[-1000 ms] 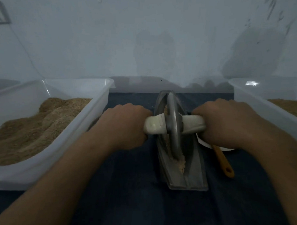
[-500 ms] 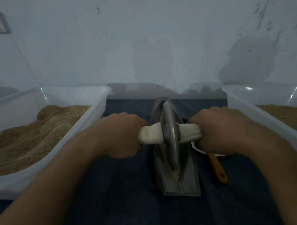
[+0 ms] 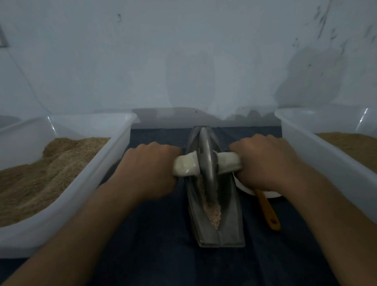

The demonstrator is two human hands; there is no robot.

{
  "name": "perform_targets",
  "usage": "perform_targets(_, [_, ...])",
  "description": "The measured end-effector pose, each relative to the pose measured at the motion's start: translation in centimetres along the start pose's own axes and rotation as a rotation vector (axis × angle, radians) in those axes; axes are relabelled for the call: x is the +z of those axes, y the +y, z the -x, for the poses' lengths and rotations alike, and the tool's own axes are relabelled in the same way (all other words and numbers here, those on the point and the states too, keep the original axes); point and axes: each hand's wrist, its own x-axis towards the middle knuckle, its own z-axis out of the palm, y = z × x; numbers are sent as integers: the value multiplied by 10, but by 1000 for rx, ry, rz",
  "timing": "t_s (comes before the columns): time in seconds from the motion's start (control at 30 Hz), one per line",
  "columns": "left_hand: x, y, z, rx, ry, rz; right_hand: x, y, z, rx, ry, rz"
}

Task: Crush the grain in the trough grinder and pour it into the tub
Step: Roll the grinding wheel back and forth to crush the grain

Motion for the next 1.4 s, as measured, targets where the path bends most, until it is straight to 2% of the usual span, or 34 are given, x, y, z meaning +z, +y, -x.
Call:
perform_targets(0.1, [-18, -3, 7, 45, -230, 86, -16, 0, 11, -35, -137, -36])
perform_targets(0.2, [-23, -4, 8, 54, -273, 132, -19, 0, 14, -29, -153, -46])
perform_targets(0.27, [-15, -3, 6, 30, -196, 109, -10, -2, 8, -14, -48, 4])
perform_targets(0.4, [12, 2, -3, -64, 120, -37, 15, -8, -3, 46, 185, 65])
perform_targets(0.5, [16, 5, -8, -63, 202, -92, 20, -6, -6, 73, 201, 88])
perform_targets(0.57, [10, 3, -7, -52, 119, -74, 14, -3, -5, 59, 137, 31])
perform_targets(0.7, [-12, -4, 5, 28, -185, 44, -8, 2, 7, -19, -84, -5])
perform_targets(0.8, [-21, -6, 10, 66, -247, 101, -20, 2, 16, -20, -174, -56])
perform_targets(0.87, [-16, -3, 9, 56, -178, 98, -18, 0, 16, -5, -143, -46])
perform_targets(1.0, [7, 4, 0, -32, 153, -100, 6, -3, 4, 53, 53, -31])
perform_targets(1.1, [14, 5, -5, -32, 233, -164, 17, -4, 0, 87, 155, 14])
perform_targets(1.2, [9, 1, -1, -44, 118, -82, 14, -2, 1, 59, 146, -9])
perform_targets(1.33, [-10, -5, 6, 20, -148, 39, -4, 4, 9, -15, -33, -23])
perform_targets(1.4, [-17, -8, 8, 48, -230, 81, -10, 4, 13, -29, -91, -36])
